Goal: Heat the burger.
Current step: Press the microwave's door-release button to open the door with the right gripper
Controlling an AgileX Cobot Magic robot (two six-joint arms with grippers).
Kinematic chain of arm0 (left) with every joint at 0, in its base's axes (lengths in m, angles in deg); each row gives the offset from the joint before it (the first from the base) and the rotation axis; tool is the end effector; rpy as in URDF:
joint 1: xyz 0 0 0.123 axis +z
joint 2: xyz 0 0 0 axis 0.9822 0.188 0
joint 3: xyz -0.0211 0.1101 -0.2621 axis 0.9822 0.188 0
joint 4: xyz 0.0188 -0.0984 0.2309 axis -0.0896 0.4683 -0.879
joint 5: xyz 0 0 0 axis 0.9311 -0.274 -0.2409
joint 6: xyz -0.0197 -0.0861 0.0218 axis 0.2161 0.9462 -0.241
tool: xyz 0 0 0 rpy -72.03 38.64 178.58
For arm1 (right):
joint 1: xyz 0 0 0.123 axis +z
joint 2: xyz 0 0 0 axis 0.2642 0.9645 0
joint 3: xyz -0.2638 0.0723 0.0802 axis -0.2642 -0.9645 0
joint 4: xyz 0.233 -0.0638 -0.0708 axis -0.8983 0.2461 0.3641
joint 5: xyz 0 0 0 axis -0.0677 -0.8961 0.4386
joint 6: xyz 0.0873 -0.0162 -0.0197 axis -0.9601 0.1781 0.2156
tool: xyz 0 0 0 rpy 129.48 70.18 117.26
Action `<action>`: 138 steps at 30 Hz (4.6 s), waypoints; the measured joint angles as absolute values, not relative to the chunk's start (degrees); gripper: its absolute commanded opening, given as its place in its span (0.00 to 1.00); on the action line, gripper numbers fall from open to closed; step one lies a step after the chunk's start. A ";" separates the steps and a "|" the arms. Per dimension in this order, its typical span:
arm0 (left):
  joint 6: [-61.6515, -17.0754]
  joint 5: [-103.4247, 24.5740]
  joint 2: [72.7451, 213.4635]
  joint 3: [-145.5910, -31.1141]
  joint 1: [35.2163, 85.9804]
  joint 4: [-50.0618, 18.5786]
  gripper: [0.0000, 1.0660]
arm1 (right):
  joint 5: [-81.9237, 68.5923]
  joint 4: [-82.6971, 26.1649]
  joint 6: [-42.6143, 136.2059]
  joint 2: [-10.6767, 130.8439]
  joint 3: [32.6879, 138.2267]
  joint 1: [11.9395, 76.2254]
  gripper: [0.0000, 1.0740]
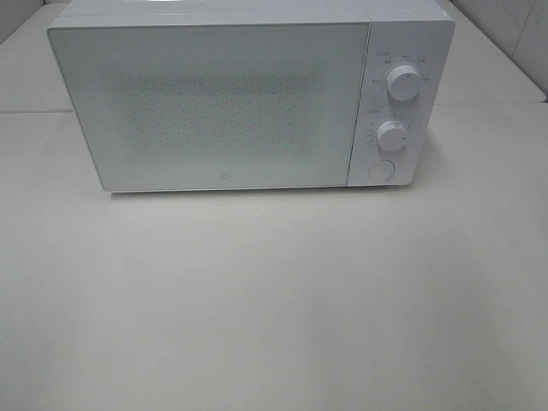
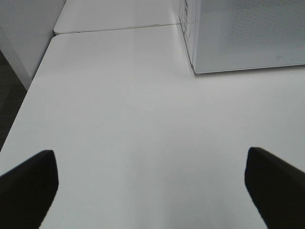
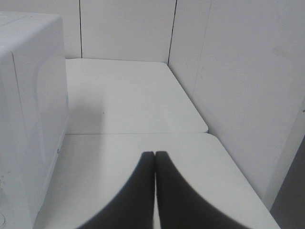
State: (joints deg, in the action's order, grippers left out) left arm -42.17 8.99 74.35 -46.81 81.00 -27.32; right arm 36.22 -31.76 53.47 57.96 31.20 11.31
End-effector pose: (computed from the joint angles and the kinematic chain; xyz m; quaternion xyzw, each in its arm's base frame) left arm -0.0049 -0.0044 0.2794 0.0359 0.8449 0.0128 0.5336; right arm 0.1967 -0.0179 0.2223 -0.0133 0.7188 -0.0934 0.6888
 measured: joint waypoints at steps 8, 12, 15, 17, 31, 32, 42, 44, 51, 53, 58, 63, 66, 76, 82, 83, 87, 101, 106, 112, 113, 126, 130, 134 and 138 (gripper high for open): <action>-42.17 8.99 74.35 -46.81 81.00 -27.32 0.94 | 45.90 -27.12 45.56 64.61 23.69 11.31 0.00; -42.17 8.99 74.35 -46.81 81.00 -27.32 0.94 | 47.91 -24.08 42.81 67.88 22.78 11.31 0.00; -42.17 8.99 74.35 -46.81 81.00 -27.32 0.94 | 49.91 -21.05 39.61 71.60 22.43 11.31 0.00; -42.17 8.99 74.35 -46.81 81.00 -27.32 0.94 | 51.46 -19.27 36.91 74.06 22.37 11.31 0.00; -42.17 8.99 74.35 -46.81 81.00 -27.32 0.94 | 58.91 -8.79 1.05 85.35 22.32 11.31 0.00; -42.17 8.99 74.35 -46.81 81.00 -27.32 0.94 | 58.91 -8.79 1.05 85.35 22.32 11.31 0.00; -42.17 8.99 74.35 -46.81 81.00 -27.32 0.94 | 59.08 -10.16 -15.28 86.78 22.32 11.31 0.00; -42.17 8.99 74.35 -46.81 81.00 -27.32 0.94 | 59.08 -9.59 -18.09 87.24 22.32 11.31 0.00; -42.17 8.99 74.35 -46.81 81.00 -27.32 0.94 | 59.08 -9.64 -26.63 87.47 22.32 11.71 0.00; -42.17 8.99 74.35 -46.81 81.00 -27.32 0.94 | 59.08 -10.62 -28.58 87.47 22.37 13.49 0.00; -42.17 8.99 74.35 -46.81 81.00 -27.32 0.94 | 59.14 -17.84 -30.52 87.64 23.41 21.22 0.01; -42.17 8.99 74.35 -46.81 81.00 -27.32 0.94 | 59.08 -23.63 -31.38 89.30 26.33 27.35 0.00; -42.17 8.99 74.35 -46.81 81.00 -27.32 0.94 | 58.85 -25.97 -33.79 91.88 29.25 31.08 0.00; -42.17 8.99 74.35 -46.81 81.00 -27.32 0.94 | 55.59 -27.12 -42.10 102.65 40.19 35.03 0.00; -42.17 8.99 74.35 -46.81 81.00 -27.32 0.94 | 51.63 -27.46 -42.84 105.23 45.12 35.03 0.00; -42.17 8.99 74.35 -46.81 81.00 -27.32 0.94 | 50.31 -27.81 -43.02 105.98 46.61 35.03 0.00; -42.17 8.99 74.35 -46.81 81.00 -27.32 0.94 | 48.54 -28.44 -43.19 107.24 48.56 35.03 0.00; -42.17 8.99 74.35 -46.81 81.00 -27.32 0.94 | 42.29 -33.02 -40.67 108.27 54.40 35.03 0.00; -42.17 8.99 74.35 -46.81 81.00 -27.32 0.94 | 42.01 -33.71 -40.44 108.50 55.55 35.03 0.00; -42.17 8.99 74.35 -46.81 81.00 -27.32 0.94 | 41.66 -34.05 -40.44 109.87 57.50 35.03 0.00; -42.17 8.99 74.35 -46.81 81.00 -27.32 0.94 | 41.66 -34.28 -40.44 110.05 57.67 35.03 0.00; -42.17 8.99 74.35 -46.81 81.00 -27.32 0.94 | 41.49 -36.69 -38.83 111.42 58.99 35.03 0.00; -42.17 8.99 74.35 -46.81 81.00 -27.32 0.94 | 41.66 -36.80 -38.37 111.48 59.10 35.03 0.00; -42.17 8.99 74.35 -46.81 81.00 -27.32 0.94 | 42.58 -36.69 -37.80 111.99 59.73 35.03 0.00; -42.17 8.99 74.35 -46.81 81.00 -27.32 0.94 | 43.27 -36.69 -37.11 112.11 59.73 35.03 0.00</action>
